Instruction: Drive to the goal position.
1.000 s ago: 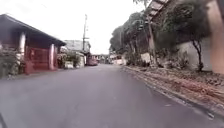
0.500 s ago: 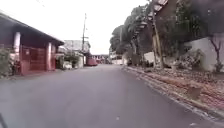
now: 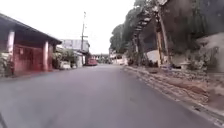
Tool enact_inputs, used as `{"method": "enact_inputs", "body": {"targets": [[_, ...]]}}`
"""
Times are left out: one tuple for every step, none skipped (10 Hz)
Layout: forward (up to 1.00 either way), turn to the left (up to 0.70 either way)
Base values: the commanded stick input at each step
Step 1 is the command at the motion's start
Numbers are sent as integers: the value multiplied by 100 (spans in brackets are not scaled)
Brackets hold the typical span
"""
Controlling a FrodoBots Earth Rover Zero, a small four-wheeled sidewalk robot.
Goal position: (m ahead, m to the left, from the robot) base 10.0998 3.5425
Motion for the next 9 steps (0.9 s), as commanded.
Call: {"method": "enact_inputs", "body": {"targets": [[100,0],[100,0],[100,0],[100,0],[100,0],[100,0],[100,0],[100,1],[100,3]]}}
